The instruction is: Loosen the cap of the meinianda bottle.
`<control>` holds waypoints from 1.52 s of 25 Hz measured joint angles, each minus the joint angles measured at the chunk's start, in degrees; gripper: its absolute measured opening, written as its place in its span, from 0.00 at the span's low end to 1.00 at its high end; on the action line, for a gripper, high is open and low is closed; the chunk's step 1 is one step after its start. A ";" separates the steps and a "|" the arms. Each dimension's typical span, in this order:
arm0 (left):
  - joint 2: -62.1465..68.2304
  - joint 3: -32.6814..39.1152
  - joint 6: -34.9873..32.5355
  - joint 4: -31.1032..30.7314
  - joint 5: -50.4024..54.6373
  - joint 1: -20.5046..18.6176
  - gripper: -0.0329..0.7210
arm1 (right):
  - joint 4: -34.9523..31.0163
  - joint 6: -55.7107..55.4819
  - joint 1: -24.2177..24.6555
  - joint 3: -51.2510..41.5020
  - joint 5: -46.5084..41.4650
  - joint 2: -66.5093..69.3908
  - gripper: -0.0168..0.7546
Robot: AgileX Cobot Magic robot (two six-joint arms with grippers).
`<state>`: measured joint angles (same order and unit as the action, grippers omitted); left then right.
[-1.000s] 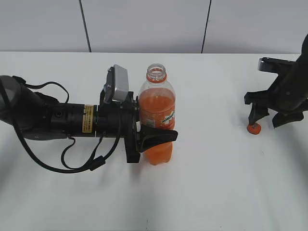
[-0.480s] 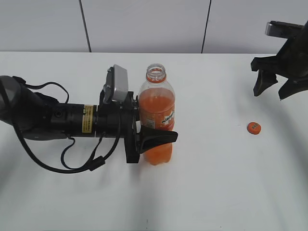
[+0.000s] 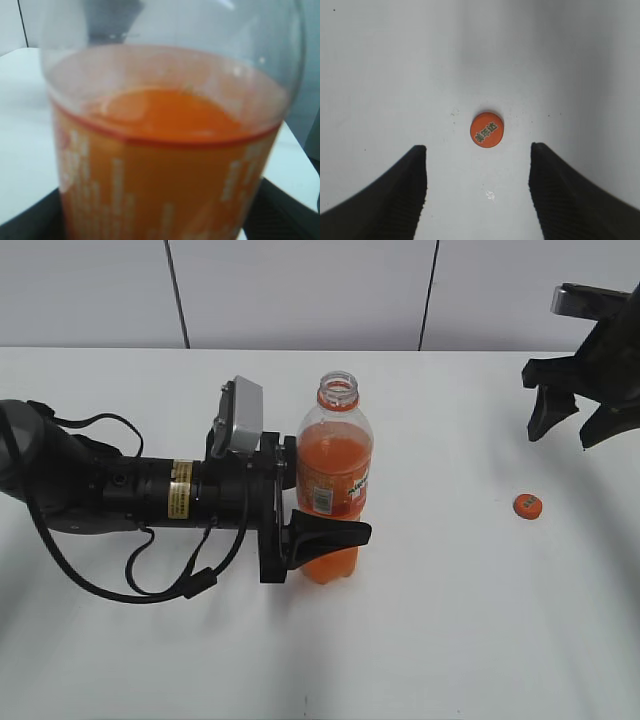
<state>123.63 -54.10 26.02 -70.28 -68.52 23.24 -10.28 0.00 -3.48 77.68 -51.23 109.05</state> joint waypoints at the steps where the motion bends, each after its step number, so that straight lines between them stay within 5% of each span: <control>1: 0.00 0.00 0.10 0.00 0.00 0.00 0.75 | 0.00 0.00 0.00 0.00 -0.18 0.00 0.64; 11: -2.37 0.00 2.00 0.59 -0.34 -0.05 0.83 | -0.05 0.00 0.00 0.00 -2.15 0.00 0.64; 31: -20.21 0.04 12.02 -3.07 -0.36 -2.52 0.83 | -1.32 0.00 0.00 0.00 -4.29 -7.56 0.64; 38: -32.30 0.06 22.52 -3.07 12.65 -2.52 0.83 | -1.39 0.00 0.00 0.00 -4.68 -12.73 0.64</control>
<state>91.32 -54.04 48.55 -73.35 -55.87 20.72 -11.67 0.00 -3.48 77.68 -55.91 96.32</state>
